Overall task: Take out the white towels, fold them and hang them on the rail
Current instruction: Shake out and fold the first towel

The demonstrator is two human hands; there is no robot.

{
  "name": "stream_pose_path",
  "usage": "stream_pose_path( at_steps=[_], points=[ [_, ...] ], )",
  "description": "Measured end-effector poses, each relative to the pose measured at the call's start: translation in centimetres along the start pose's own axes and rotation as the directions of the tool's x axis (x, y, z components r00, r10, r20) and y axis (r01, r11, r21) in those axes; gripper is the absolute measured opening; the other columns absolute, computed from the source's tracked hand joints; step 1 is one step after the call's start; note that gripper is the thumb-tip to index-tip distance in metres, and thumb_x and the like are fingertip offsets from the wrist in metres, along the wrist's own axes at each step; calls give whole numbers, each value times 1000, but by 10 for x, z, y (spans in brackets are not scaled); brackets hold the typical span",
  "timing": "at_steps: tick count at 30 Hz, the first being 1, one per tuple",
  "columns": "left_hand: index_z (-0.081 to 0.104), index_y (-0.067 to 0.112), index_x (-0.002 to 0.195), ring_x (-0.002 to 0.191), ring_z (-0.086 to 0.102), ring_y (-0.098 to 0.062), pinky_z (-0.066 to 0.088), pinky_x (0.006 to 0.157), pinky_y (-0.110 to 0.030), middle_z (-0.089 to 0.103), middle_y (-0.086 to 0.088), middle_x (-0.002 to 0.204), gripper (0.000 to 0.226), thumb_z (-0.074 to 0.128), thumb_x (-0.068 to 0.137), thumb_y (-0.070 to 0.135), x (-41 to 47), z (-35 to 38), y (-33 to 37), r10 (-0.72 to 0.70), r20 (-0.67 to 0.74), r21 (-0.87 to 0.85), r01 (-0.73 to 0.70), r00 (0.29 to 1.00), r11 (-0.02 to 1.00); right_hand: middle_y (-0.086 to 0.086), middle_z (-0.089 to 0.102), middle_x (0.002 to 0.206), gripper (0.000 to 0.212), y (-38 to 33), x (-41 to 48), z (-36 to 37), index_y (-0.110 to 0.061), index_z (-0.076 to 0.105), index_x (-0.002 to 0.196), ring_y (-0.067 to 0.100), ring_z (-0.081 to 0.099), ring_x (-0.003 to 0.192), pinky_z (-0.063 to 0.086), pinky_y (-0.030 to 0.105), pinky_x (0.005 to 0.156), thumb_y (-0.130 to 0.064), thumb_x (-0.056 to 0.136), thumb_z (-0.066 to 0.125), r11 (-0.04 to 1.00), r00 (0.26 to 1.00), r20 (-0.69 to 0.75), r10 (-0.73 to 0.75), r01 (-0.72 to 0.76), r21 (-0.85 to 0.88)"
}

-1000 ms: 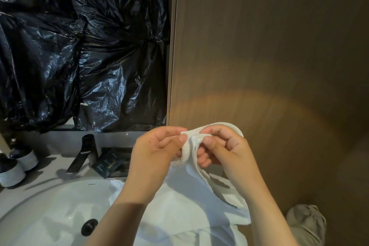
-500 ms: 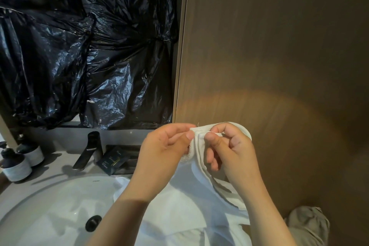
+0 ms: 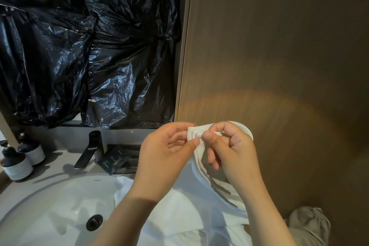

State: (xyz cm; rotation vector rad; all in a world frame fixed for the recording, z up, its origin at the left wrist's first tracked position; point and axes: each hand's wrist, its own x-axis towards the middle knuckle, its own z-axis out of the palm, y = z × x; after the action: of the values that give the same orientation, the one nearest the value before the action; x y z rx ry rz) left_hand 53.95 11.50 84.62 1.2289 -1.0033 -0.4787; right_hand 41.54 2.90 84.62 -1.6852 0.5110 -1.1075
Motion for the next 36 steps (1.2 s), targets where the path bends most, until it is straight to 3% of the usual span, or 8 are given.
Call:
stream_pose_path(
  at_steps=[5, 12, 15, 18, 20, 25, 33, 36],
  points=[
    [71, 19, 102, 82, 72, -12, 57, 75, -21, 76, 2, 87, 28, 72, 82, 1, 1, 0, -2, 44, -86, -29, -46, 995, 998, 7, 62, 54, 15, -1, 1, -7, -24, 65, 83, 12, 49, 39, 43, 16, 45, -35, 92, 59, 998, 996, 90, -3, 9, -64],
    [71, 25, 101, 85, 72, -10, 55, 74, -17, 76, 5, 91, 27, 73, 80, 7, 12, -17, 2, 94, -153, -32, -100, 984, 995, 0, 68, 62, 9, 17, -1, -63, -36, 64, 91, 12, 58, 45, 47, 21, 47, -42, 94, 58, 869, 994, 97, 51, 3, -494],
    [70, 25, 103, 86, 71, -10, 57, 75, -20, 75, 6, 91, 28, 73, 80, 7, 18, -23, 3, 99, -154, 19, -97, 983, 995, -13, 66, 74, 15, 14, 4, -83, -41, 63, 87, 8, 63, 65, 47, 18, 54, -53, 90, 55, 745, 992, 126, 29, 63, -664],
    [69, 22, 106, 85, 70, -6, 55, 75, -16, 75, 7, 89, 30, 72, 83, 3, 24, -24, 6, 134, -148, 70, -125, 980, 990, -24, 54, 105, 20, 5, 15, -88, -45, 59, 81, -3, 56, 93, 41, 13, 67, -61, 85, 49, 606, 986, 138, -89, 164, -778],
    [68, 17, 111, 84, 69, -2, 53, 74, -12, 74, 7, 90, 30, 70, 84, 3, 29, -25, 11, 168, -164, 90, -154, 972, 984, -20, 53, 110, 23, -5, 25, -90, -41, 61, 83, -1, 56, 96, 40, 12, 68, -61, 85, 50, 586, 977, 132, -170, 208, -783],
    [65, 17, 116, 84, 66, 4, 51, 73, -8, 71, 12, 95, 30, 68, 87, 9, 60, -30, 40, 277, -187, 163, -249, 942, 955, -16, 57, 79, 31, -40, 60, -82, -28, 61, 72, 6, 57, 81, 45, 14, 60, -56, 85, 57, 612, 938, 95, -333, 292, -735],
    [64, 13, 118, 95, 69, -11, 56, 87, -26, 72, 0, 103, 30, 65, 89, 4, 108, -39, 79, 344, -231, 94, -331, 910, 939, -16, 61, 76, 21, -97, 97, -72, -27, 63, 77, 5, 60, 78, 43, 6, 55, -45, 87, 66, 680, 903, 0, -431, 324, -658],
    [64, 15, 117, 97, 69, -10, 55, 88, -26, 72, 1, 105, 30, 65, 89, 4, 115, -43, 86, 351, -216, 80, -342, 911, 936, -19, 61, 83, 14, -105, 104, -70, -31, 60, 84, -1, 59, 84, 44, 3, 59, -42, 87, 67, 705, 897, -29, -441, 326, -630]
  ],
)
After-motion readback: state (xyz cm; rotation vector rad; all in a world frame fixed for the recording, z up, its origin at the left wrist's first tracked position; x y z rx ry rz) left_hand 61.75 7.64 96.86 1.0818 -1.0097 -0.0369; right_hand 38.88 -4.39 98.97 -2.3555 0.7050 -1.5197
